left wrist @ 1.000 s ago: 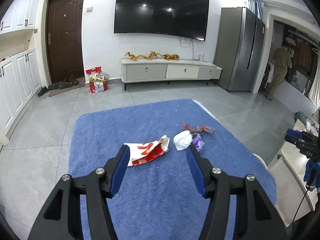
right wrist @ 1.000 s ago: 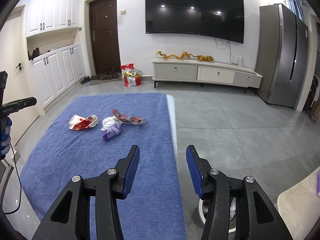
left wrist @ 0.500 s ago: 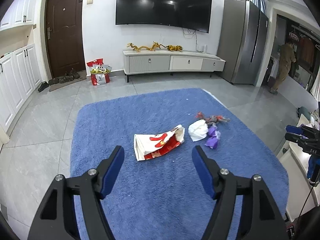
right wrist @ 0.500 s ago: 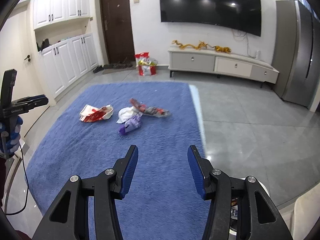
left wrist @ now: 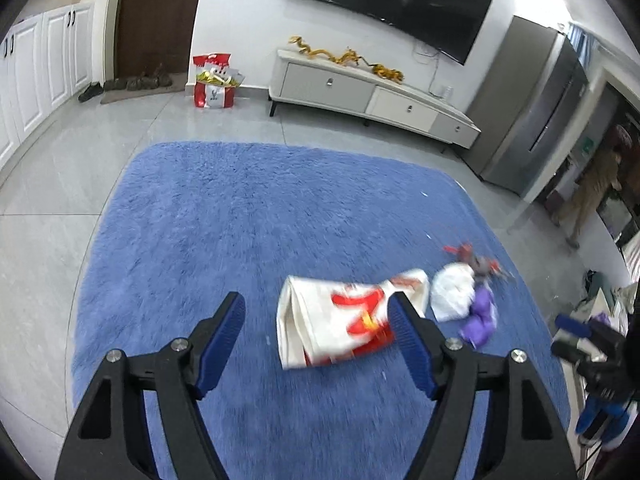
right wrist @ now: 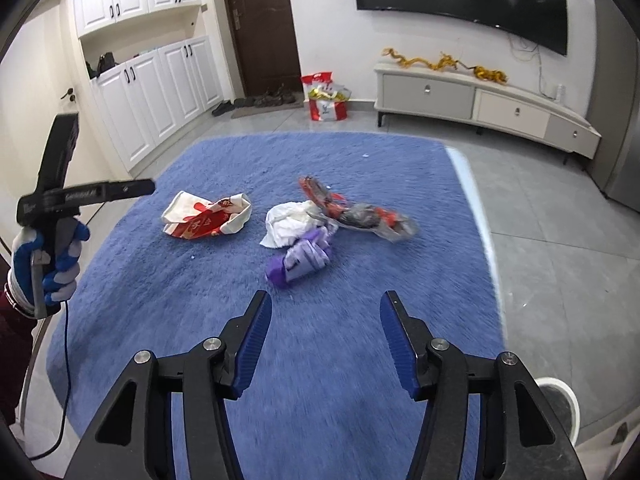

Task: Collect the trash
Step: 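Grasp the purple bag with the right tool while the left grasps the white-red paper bag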

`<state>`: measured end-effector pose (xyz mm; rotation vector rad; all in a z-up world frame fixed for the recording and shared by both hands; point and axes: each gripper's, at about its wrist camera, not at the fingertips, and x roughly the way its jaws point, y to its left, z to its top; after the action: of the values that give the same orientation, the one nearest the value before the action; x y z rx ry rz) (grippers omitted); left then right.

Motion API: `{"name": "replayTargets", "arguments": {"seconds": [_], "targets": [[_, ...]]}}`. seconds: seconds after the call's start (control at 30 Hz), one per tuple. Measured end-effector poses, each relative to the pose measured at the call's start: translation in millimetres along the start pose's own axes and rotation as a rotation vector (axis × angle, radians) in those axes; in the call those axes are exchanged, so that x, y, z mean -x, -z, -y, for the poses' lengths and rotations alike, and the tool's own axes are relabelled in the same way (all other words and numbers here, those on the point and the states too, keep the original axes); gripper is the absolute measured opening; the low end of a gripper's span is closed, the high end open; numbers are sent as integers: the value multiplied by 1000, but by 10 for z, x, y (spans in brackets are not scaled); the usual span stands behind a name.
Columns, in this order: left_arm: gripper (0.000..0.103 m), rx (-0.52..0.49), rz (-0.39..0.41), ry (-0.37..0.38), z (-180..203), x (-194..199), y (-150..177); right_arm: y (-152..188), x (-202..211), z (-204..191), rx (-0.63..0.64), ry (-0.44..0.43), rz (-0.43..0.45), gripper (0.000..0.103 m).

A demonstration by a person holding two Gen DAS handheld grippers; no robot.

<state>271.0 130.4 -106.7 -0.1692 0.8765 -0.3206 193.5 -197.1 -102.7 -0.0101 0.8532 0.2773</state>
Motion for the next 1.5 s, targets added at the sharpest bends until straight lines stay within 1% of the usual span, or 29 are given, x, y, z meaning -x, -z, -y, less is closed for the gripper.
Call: {"name": "replayTargets", "arguments": {"seconds": [0.13, 0.27, 0.37, 0.53, 0.7, 1.07, 1.17, 1.2, 1.23, 1.3, 1.37, 1.43, 1.5], "targets": [[72, -9, -26, -10, -22, -297, -219, -123, -298, -46, -19, -29, -16, 57], [72, -22, -65, -8, -33, -575, -353, -196, -556, -24, -50, -42, -32, 57], [72, -36, -97, 8, -15, -730, -369, -238, -710, 27, -92, -58, -42, 57], [72, -91, -134, 24, 61, -882, -354, -283, -887, 129, -151, -75, -53, 57], [72, -115, -168, 45, 136, -989, -239, -305, -996, 153, -183, -92, -64, 56], [72, -97, -163, 133, 93, -792, 30, -255, -1024, 95, -172, -100, -77, 51], [72, -92, -168, 144, 71, -736, 114, -235, -1023, 79, -169, -102, -80, 45], [72, -91, -168, 148, 65, -718, 140, -227, -1020, 67, -168, -105, -81, 40], [72, -91, -167, 151, 61, -691, 173, -219, -1016, 56, -166, -111, -83, 38], [71, -90, -160, 154, 54, -632, 235, -202, -1003, 28, -154, -109, -82, 37], [66, -85, -153, 164, 54, -584, 289, -184, -984, 6, -145, -110, -79, 37], [52, -66, -152, 187, 38, -542, 362, -164, -961, -17, -141, -112, -75, 36], [45, -48, -148, 202, 39, -497, 418, -142, -934, -36, -137, -114, -72, 35]]}}
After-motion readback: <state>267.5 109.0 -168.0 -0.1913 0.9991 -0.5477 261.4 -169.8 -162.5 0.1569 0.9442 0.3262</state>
